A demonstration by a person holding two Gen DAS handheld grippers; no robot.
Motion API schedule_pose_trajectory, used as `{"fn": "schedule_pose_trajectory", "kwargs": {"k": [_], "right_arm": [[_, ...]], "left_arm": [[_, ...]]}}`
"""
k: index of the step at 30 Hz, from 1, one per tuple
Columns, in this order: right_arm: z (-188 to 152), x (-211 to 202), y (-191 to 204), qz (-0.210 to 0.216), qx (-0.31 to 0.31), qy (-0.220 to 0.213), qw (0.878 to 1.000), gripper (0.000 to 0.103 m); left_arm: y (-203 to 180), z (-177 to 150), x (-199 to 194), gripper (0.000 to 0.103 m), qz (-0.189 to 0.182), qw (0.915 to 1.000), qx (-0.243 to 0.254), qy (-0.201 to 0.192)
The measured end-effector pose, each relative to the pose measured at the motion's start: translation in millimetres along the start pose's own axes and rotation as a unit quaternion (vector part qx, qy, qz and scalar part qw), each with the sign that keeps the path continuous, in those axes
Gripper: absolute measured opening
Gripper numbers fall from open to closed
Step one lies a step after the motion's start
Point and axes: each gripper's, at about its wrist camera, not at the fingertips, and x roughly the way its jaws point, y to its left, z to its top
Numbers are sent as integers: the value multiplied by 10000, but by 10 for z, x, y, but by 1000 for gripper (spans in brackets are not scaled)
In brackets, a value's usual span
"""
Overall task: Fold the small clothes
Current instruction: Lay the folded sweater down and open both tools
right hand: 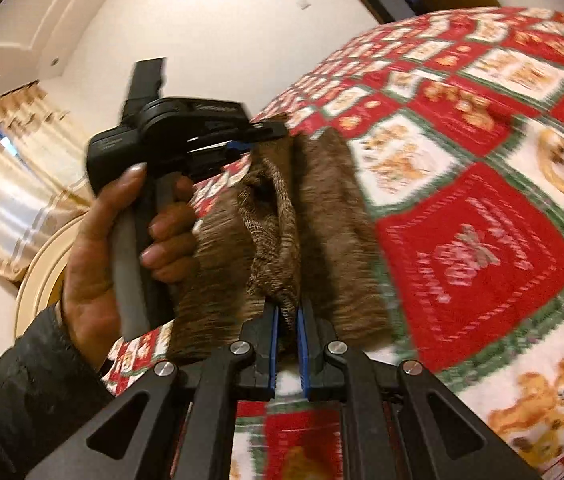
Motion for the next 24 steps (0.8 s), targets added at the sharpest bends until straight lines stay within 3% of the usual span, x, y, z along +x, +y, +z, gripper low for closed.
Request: {"fn": "schedule_pose_trajectory", "kwargs": {"k": [3,7,9,10,11,13,16,18,19,22,24], "right_arm": [[1,-58,-191,-154,297,-94,9994,8],[-31,-128,-172,-159,155,-82,9997,8],[-28,-192,-135,-308,74,-98,9995,11],[-5,-243,-103,-503,-2,-193,9985,23],[34,-301,-68,-621,-78,-343,9974,43],[150,-378,22,-650,-195,-638,9957,59],[468,-240,275,-563,-697,-571,9943,59],[673,42,451,-556,-1148,-241,9915,59],[732,184,479,-635,-1280,-36,9897,58],[846,611,424,-995,-1372,678,9832,5],[851,688,340,-1250,-1493,766,9779,0]], "left_arm": [[-63,-115,-311,32,126,9986,272,-446],[7,-427,-740,75,546,9928,602,-883],[123,-661,-924,80,923,9873,755,-1050],[184,-740,-957,83,1044,9855,794,-1073],[264,-833,-981,84,1207,9838,797,-1061],[442,-1002,-951,86,1422,9833,668,-921],[641,-1154,-788,86,1475,9870,271,-573],[718,-1250,-733,86,1336,9898,19,-492],[745,-1280,-722,86,1290,9904,-78,-492],[795,-1375,-671,93,1072,9926,-382,-416],[789,-1449,-618,93,1023,9931,-473,-313]]}}
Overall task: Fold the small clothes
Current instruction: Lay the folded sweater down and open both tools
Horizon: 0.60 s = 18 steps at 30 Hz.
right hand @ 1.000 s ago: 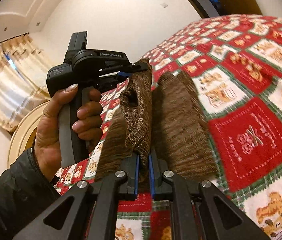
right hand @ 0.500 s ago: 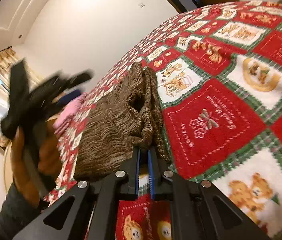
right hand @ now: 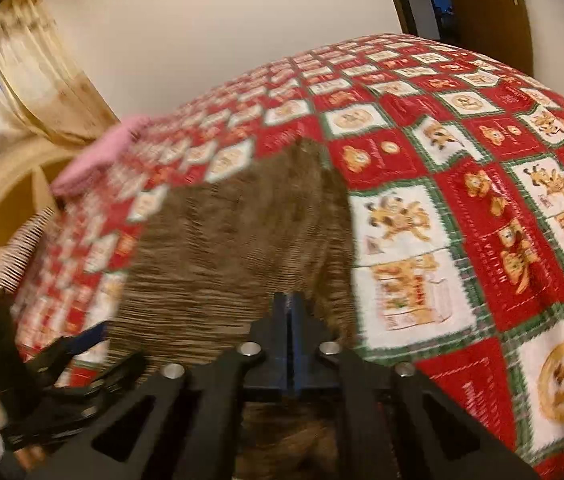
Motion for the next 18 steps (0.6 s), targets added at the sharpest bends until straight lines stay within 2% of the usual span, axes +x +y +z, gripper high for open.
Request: {"fn": "schedule_pose_trajectory", "kwargs": {"k": [4,7,10,12,13,14,16,17,18], "right_arm": [[-148,-64,-288,-490,37,-25,9988,0],[-205,-44,-469,-404,176,52,9990,0],[-103,-130,-331,-404,31,-146,9991,2],[51,-104,-166,-236,-168,-175,9994,26],[140,-61,-80,-107,-243,-181,9995,60],[230,-25,-12,-50,-285,-279,9992,73],[363,120,110,-65,-431,-260,9987,73],[449,281,153,-164,-486,-86,9986,68],[484,388,156,-236,-477,31,9986,55]], "left_arm": [[-74,-121,-4,93,-7,9999,57,155],[-56,-159,-54,93,-56,10000,41,39],[97,-171,-89,100,-224,9990,-385,-82],[229,-189,-114,103,-257,9966,-762,-172],[272,-198,-114,103,-289,9955,-888,-182],[299,-195,-93,103,-353,9948,-943,-159],[255,-193,-72,103,-257,9959,-854,-114],[213,-192,-66,103,-161,9970,-751,-101],[157,-193,-57,103,-71,9981,-614,-79]]}}
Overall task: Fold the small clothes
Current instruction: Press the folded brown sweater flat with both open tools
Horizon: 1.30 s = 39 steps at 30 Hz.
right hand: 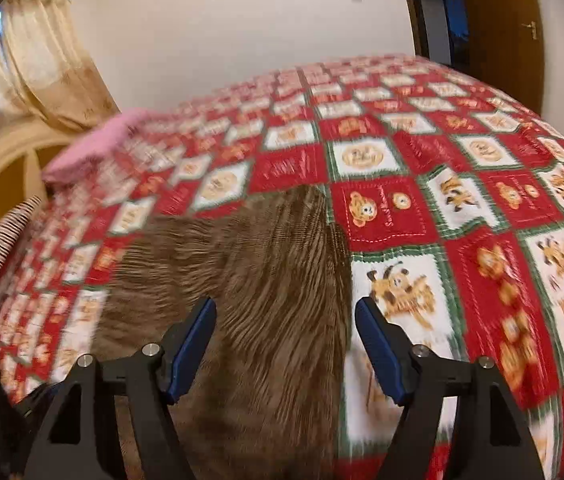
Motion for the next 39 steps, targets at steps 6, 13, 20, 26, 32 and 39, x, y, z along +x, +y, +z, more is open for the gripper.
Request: {"fn": "schedule_pose_trajectory", "kwargs": {"k": [6,13,20,26,32,39], "right_arm": [[1,260,-159,-342,-18,312,9989,3],[-25,237,-254,-361,-105,176,9991,8],[197,-65,358,108,-1010,-237,9945,12],[360,731,479,-120,-1040,773,9915,12],[458,775,200,485,-66,572,9972,12],[15,-61,506,697,-1074,78,9917,42]], "left_arm": [[-62,-9,32,103,102,9995,275,62],[-49,-18,4,103,69,9996,268,17],[125,62,-143,103,286,9981,-365,-412],[64,45,9,103,307,9993,-166,-105],[12,16,21,103,330,9994,-17,-79],[31,17,11,103,262,9996,-84,-103]]}}
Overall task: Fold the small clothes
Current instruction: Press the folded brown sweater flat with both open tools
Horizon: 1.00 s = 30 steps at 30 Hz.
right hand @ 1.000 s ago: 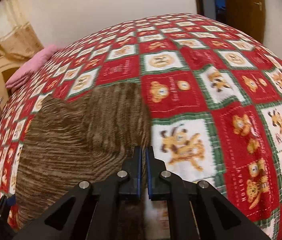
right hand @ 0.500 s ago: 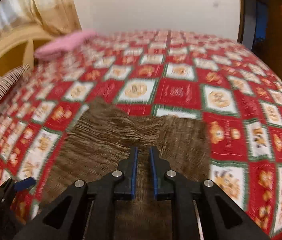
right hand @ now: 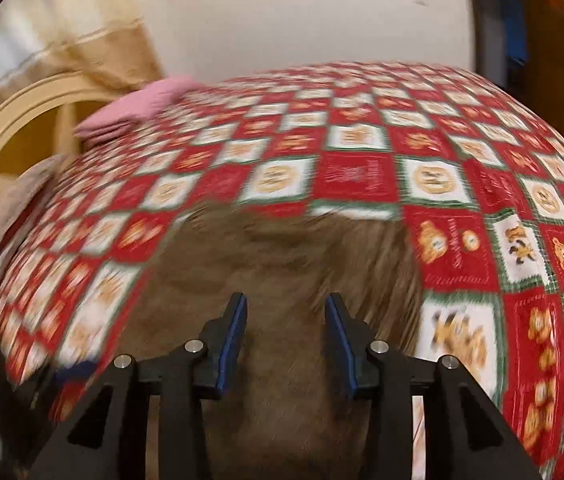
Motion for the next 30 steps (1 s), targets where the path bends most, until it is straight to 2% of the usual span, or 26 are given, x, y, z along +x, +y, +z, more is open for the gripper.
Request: {"fn": "schedule_pose_trajectory", "kwargs": {"k": [4,6,9,13,18,23,25,27,28,30], "right_arm": [[-434,-235,122,82,-434,89,9990,42],[-700,-190,17,-121,-421,316,9985,42],[-913,-253,-102,30,-366,60,9993,42],[-932,-345,-108,55,-351,50,9994,42],[-1013,-383,-132,78,-531,-73,9985,42],[-1043,-505,-190,257,-355,-208,9988,42],[-1010,-566,-287,382,-52,-338,9987,43],[-955,-582,-431,471,344,-442,9973,49],[-916,-558,-514,466,536,-432,9965,60],[-845,-493,-659,453,837,-438,9945,62]], "left_arm": [[-1,9,12,103,24,10000,-2,3],[-15,6,15,103,63,10000,31,7],[-45,8,15,103,149,9998,103,56],[-51,56,-52,103,207,9997,134,64],[-75,307,-100,103,512,9975,459,-171],[-121,357,77,103,515,9959,747,-67],[-130,301,152,103,465,9959,774,-3],[-123,287,165,103,400,9964,741,-32],[-126,292,164,103,380,9966,736,-25],[-113,291,189,103,293,9972,691,15]]}}
